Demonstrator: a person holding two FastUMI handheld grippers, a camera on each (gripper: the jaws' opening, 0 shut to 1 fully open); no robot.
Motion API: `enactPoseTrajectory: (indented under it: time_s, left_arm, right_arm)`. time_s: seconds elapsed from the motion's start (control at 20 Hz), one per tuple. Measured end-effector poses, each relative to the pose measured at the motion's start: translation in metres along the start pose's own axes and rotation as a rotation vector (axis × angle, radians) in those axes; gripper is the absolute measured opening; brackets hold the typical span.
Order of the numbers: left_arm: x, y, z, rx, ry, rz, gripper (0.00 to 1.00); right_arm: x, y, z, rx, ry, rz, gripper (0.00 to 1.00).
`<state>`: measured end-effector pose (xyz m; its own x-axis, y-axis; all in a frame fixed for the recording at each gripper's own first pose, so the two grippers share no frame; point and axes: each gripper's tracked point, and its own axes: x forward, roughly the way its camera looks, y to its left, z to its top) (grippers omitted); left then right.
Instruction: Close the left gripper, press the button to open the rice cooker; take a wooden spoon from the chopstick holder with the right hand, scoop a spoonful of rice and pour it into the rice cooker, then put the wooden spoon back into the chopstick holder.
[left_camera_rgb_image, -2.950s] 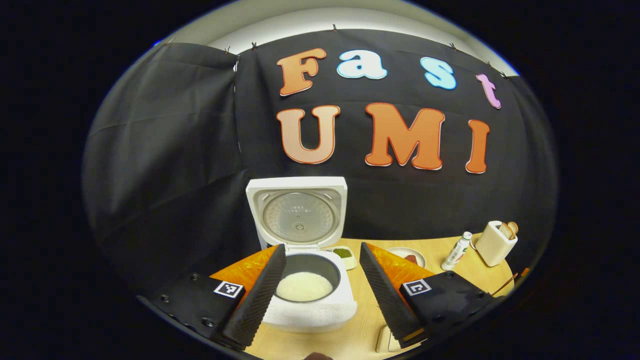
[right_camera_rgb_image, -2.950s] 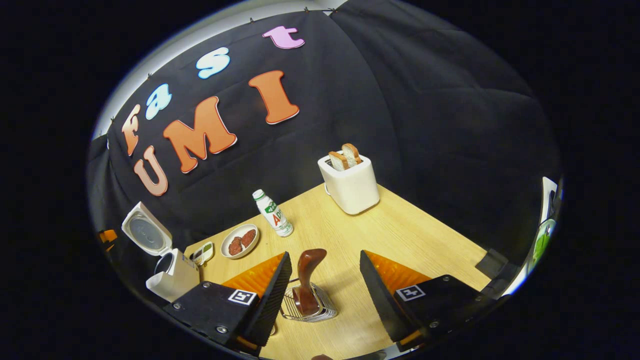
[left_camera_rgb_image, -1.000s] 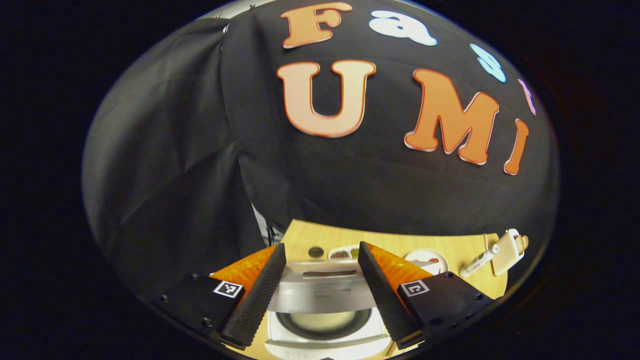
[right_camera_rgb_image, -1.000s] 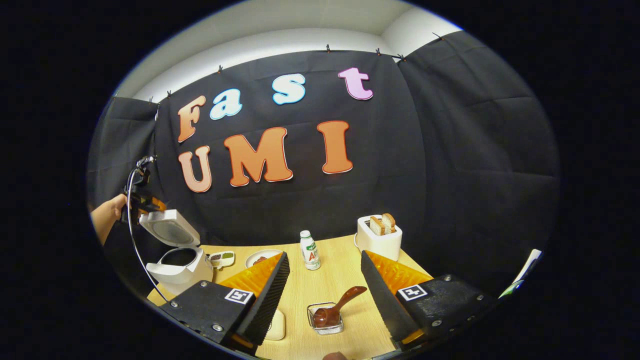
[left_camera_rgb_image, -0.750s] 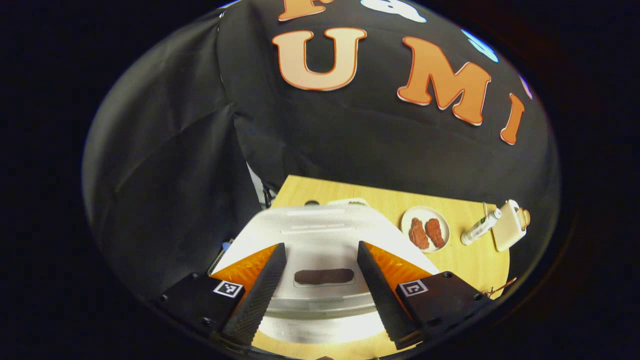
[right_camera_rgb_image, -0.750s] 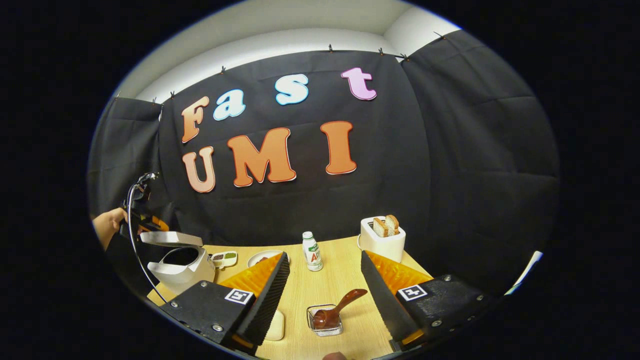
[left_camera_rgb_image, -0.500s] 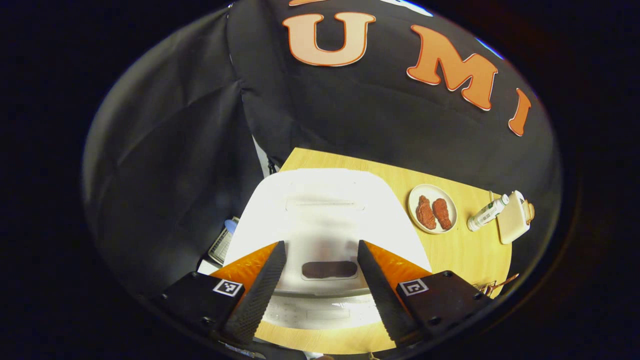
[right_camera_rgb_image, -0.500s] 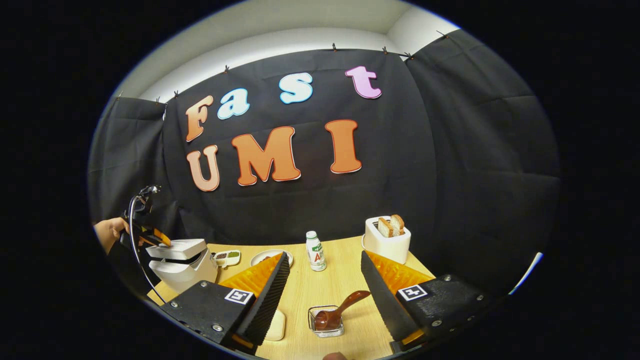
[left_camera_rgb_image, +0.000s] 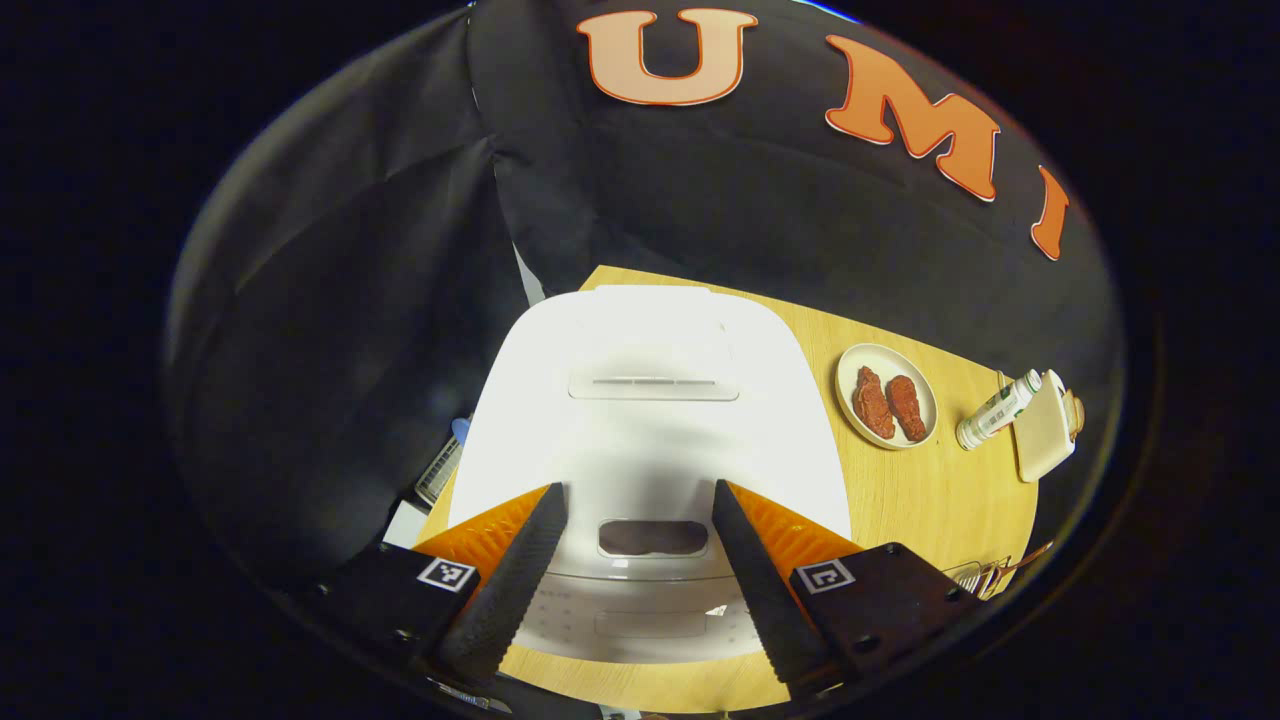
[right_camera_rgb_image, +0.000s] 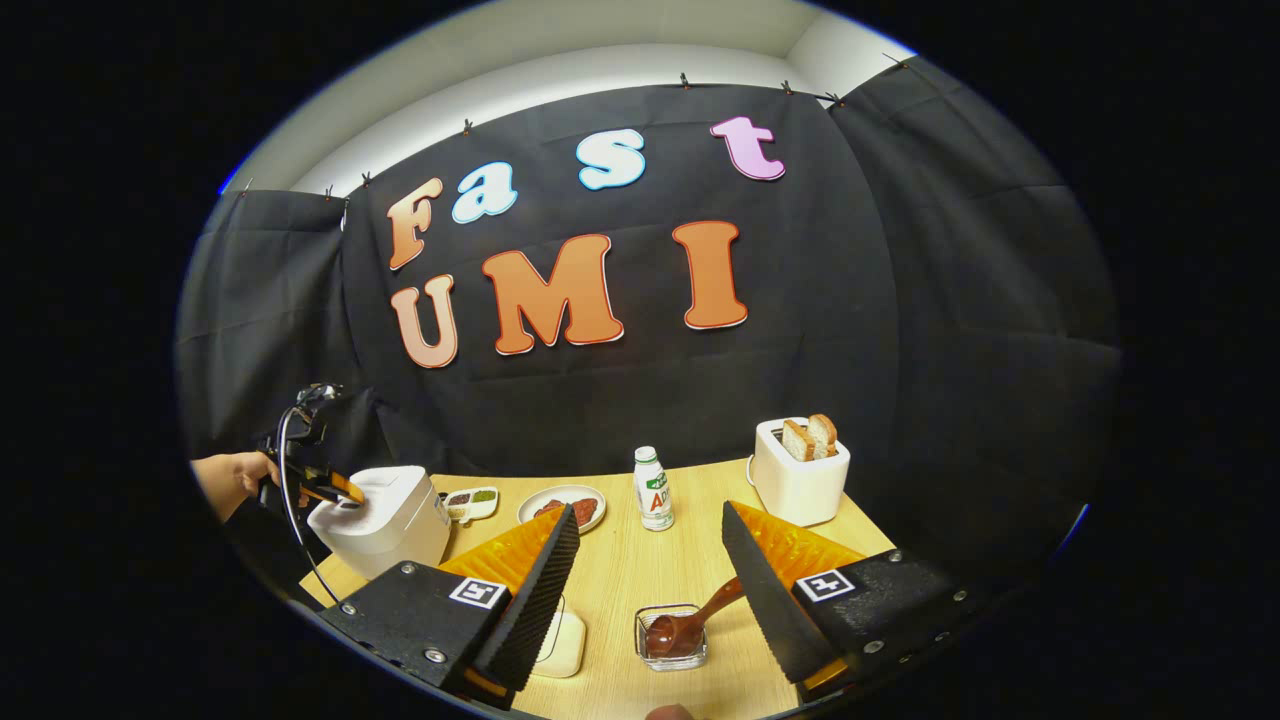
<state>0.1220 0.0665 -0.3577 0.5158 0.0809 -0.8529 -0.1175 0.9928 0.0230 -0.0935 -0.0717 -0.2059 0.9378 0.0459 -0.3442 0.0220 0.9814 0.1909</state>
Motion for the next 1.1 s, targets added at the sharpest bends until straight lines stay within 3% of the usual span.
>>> enactPoseTrajectory:
  time_s: [0.25,0.45,0.8,1.1]
  left_arm:
    - [-0.002,0.000,-0.005,-0.044,0.096,0.001,1.00]
    - [-0.022,-0.014,-0.004,-0.085,0.059,-0.049,1.00]
    - [-0.121,-0.045,0.036,0.004,-0.346,-0.082,0.99]
    - [-0.191,-0.093,0.016,0.034,-0.604,-0.131,0.99]
  right_arm:
    - [0.007,0.008,-0.002,-0.001,0.016,0.024,0.90]
    - [0.013,0.015,0.011,-0.018,-0.009,0.038,0.90]
    - [0.032,0.055,0.035,-0.051,-0.083,0.073,0.90]
    - [0.051,0.101,0.032,-0.055,-0.122,0.128,0.90]
